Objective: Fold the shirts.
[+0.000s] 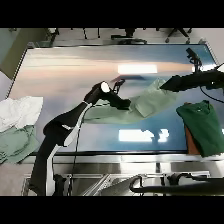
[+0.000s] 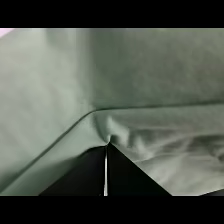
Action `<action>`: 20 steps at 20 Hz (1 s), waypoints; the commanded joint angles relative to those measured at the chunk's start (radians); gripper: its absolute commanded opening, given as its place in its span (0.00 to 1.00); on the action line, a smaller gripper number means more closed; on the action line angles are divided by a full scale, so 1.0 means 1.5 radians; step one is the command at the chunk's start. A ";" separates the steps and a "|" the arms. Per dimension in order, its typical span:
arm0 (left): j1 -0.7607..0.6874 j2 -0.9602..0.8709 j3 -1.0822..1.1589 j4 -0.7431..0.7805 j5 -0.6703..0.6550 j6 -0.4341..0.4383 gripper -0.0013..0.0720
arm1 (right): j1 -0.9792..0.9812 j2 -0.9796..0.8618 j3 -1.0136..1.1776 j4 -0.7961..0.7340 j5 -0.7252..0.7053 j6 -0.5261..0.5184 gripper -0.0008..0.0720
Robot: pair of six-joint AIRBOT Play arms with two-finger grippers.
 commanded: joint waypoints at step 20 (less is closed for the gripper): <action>0.426 0.485 -0.041 -0.346 -0.088 0.164 0.04 | 0.717 -0.222 0.004 0.202 -0.866 -0.232 0.20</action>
